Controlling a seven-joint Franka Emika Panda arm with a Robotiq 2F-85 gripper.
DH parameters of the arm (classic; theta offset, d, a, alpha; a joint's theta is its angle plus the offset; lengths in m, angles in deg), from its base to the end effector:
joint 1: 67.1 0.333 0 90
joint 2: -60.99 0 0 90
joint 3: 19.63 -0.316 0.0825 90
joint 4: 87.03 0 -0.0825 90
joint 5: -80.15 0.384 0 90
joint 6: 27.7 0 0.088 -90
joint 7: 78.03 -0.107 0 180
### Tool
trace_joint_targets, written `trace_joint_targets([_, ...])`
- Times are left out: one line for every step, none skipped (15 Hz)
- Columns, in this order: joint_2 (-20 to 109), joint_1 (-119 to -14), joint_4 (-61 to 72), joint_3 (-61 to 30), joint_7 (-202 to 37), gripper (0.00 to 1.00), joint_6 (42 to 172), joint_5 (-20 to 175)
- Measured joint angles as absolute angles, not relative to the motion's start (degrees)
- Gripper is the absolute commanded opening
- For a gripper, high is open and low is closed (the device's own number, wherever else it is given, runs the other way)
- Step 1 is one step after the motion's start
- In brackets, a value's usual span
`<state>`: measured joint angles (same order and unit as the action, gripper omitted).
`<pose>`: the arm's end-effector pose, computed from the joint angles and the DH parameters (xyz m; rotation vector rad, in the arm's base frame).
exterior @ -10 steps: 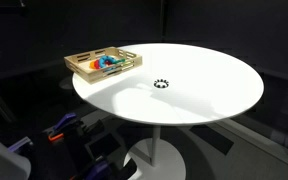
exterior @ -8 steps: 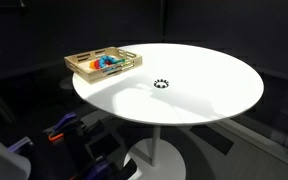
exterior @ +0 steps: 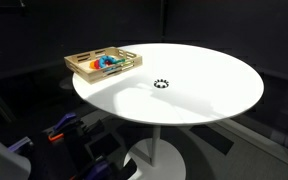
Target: Put the white and black ring in the box
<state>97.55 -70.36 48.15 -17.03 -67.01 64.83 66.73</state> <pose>0.3425 -0.0619 0.5461 2.9404 0.1816 -0.1986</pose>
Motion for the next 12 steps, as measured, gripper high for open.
trace_joint_targets([97.1,-70.26,48.08,-17.03,-67.32,1.0,65.32,66.72])
trace_joint_targets([96.47,-70.18,47.89,-17.03,-67.67,1.0,65.87,66.74])
trace_joint_targets([95.72,-70.11,47.61,-17.03,-67.94,1.0,66.53,66.78])
trace_joint_targets([94.84,-70.06,47.21,-17.03,-68.27,1.0,67.2,66.87])
trace_joint_targets([93.85,-70.05,46.64,-17.03,-68.73,1.0,67.83,67.12])
trace_joint_targets([92.76,-70.04,45.99,-17.03,-69.14,1.0,68.45,67.5])
trace_joint_targets([91.56,-70.04,45.22,-17.02,-69.58,1.0,69.17,68.07])
trace_joint_targets([90.24,-70.04,44.35,-16.98,-69.97,1.0,69.83,68.9])
trace_joint_targets([89.01,-70.04,43.52,-16.91,-70.21,1.0,70.43,69.86])
trace_joint_targets([87.81,-70.04,42.8,-16.83,-70.46,1.0,71.18,70.89])
trace_joint_targets([86.6,-70.04,42.14,-16.73,-71.07,1.0,72.22,71.95])
trace_joint_targets([85.41,-70.04,41.67,-16.63,-71.62,1.0,73.36,72.97])
